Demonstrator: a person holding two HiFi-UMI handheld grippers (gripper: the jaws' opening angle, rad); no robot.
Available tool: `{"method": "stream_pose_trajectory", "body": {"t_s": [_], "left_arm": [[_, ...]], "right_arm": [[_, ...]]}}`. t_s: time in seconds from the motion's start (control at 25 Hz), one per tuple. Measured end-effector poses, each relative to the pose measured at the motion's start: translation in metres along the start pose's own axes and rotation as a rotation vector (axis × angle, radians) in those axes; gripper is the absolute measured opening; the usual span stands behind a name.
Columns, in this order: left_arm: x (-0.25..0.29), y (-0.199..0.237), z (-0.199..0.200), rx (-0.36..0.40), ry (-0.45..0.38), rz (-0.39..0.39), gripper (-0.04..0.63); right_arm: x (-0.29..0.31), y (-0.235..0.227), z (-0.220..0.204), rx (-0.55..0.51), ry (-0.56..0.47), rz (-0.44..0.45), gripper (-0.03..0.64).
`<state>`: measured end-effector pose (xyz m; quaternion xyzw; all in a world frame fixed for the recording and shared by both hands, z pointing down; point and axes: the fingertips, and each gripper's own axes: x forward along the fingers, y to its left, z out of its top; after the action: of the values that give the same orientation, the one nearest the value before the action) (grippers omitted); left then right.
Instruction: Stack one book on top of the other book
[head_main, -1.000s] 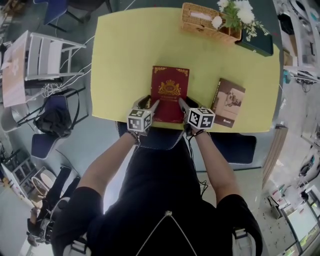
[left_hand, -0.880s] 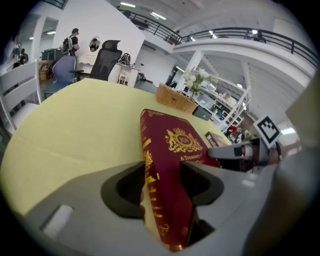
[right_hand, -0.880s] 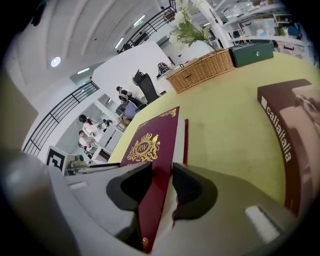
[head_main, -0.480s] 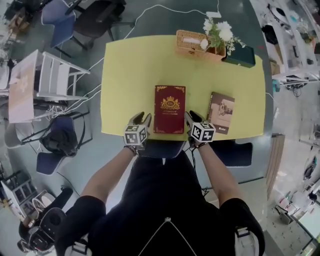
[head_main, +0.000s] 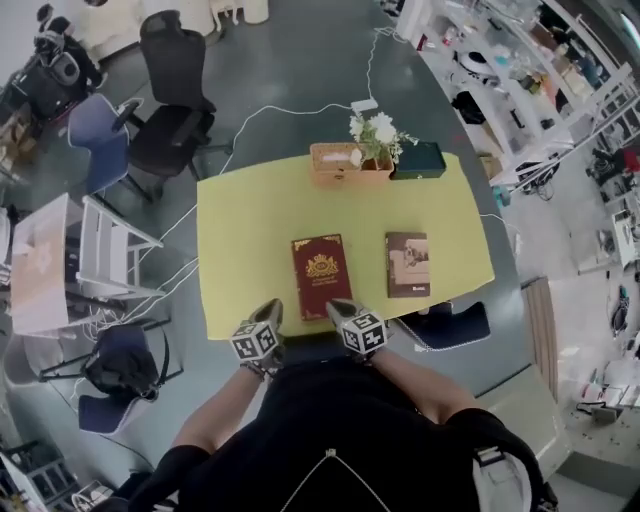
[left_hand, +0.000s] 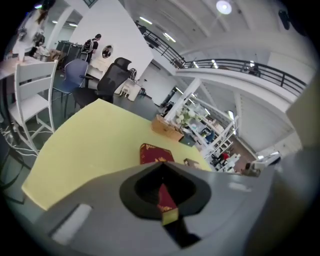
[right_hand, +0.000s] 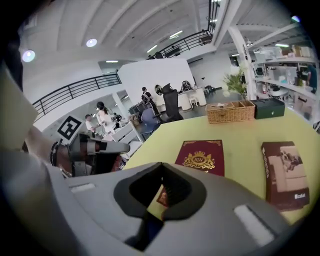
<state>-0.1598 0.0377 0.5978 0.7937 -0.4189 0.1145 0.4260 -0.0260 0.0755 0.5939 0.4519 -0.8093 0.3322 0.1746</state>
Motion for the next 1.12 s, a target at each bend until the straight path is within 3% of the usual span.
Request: {"method": "stream_pose_trajectory", "body": {"t_s": [0.2, 0.36, 0.68, 1.04, 1.12], "left_arm": [[-0.010, -0.011, -0.006, 0.052, 0.044, -0.079, 0.008], [-0.002, -0.020, -0.006, 0.089, 0.067, -0.113, 0.008], [0.028, -0.074, -0.004, 0.124, 0.066, -0.195, 0.008], [0.079, -0.143, -0.017, 0.139, 0.045, -0.175, 0.009], [0.097, -0.166, -0.022, 0.149, 0.045, -0.174, 0.044]], "right_arm": [[-0.021, 0.022, 0.000, -0.077, -0.025, -0.056, 0.005], [-0.046, 0.006, 0.001, -0.049, -0.059, -0.135, 0.005], [-0.096, -0.052, 0.004, -0.002, -0.126, -0.290, 0.005], [-0.156, -0.163, 0.017, 0.064, -0.222, -0.347, 0.005], [-0.168, -0.195, 0.021, 0.076, -0.240, -0.346, 0.005]]}}
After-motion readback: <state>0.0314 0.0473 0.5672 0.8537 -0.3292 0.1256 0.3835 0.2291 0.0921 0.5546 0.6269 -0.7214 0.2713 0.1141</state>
